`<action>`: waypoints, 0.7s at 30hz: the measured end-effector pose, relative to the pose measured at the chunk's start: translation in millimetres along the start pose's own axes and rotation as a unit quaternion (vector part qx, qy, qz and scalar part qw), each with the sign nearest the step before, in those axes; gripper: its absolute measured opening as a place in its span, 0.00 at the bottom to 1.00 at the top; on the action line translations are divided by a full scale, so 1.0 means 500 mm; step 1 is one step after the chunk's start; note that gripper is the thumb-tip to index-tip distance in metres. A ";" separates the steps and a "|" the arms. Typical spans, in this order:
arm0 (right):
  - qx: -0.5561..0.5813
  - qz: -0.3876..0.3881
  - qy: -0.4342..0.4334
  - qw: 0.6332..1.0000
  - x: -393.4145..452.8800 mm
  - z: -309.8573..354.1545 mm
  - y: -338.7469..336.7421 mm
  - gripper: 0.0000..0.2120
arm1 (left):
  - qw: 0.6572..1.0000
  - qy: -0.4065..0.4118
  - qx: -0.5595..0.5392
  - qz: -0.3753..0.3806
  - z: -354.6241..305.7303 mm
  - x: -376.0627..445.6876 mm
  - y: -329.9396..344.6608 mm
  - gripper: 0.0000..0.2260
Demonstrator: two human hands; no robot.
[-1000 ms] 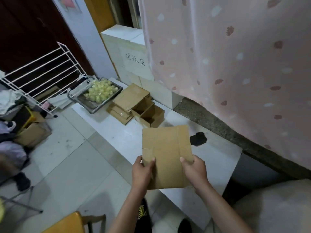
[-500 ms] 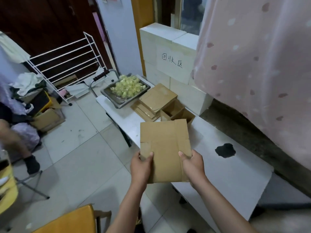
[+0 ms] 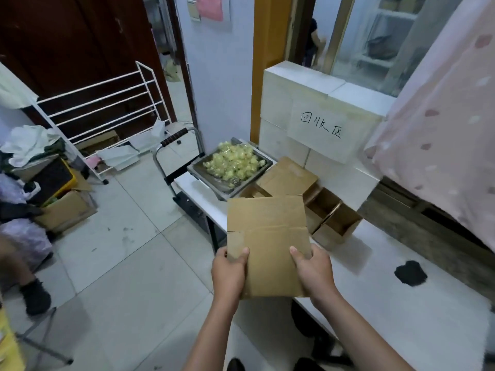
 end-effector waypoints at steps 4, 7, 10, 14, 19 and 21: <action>-0.013 -0.021 0.006 1.000 0.021 0.025 0.035 0.07 | 0.999 -0.001 -0.022 0.025 -0.024 0.052 -0.010 0.13; -0.024 -0.035 0.019 0.999 0.053 0.037 0.048 0.07 | 0.999 0.002 -0.029 0.045 -0.049 0.084 -0.001 0.09; -0.026 -0.039 0.015 0.999 0.100 0.046 0.068 0.04 | 0.998 0.003 -0.024 0.054 -0.078 0.124 0.007 0.08; -0.002 -0.054 0.018 0.998 0.174 0.053 0.105 0.05 | 0.998 0.006 0.009 0.060 -0.137 0.205 0.025 0.10; 0.022 -0.079 0.032 0.996 0.307 0.057 0.155 0.09 | 0.996 0.029 0.056 0.069 -0.236 0.324 0.067 0.12; 0.020 -0.082 0.050 0.995 0.359 0.060 0.172 0.13 | 0.993 0.034 0.089 0.071 -0.273 0.368 0.084 0.14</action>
Point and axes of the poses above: each hand's wrist, its own x-axis towards the middle knuckle, its own y-axis out of the palm, z = x × y, the point moved 2 cm from there along x, towards the middle knuckle, and after that the axes turned 10 degrees about -y, right-handed, at the moved point
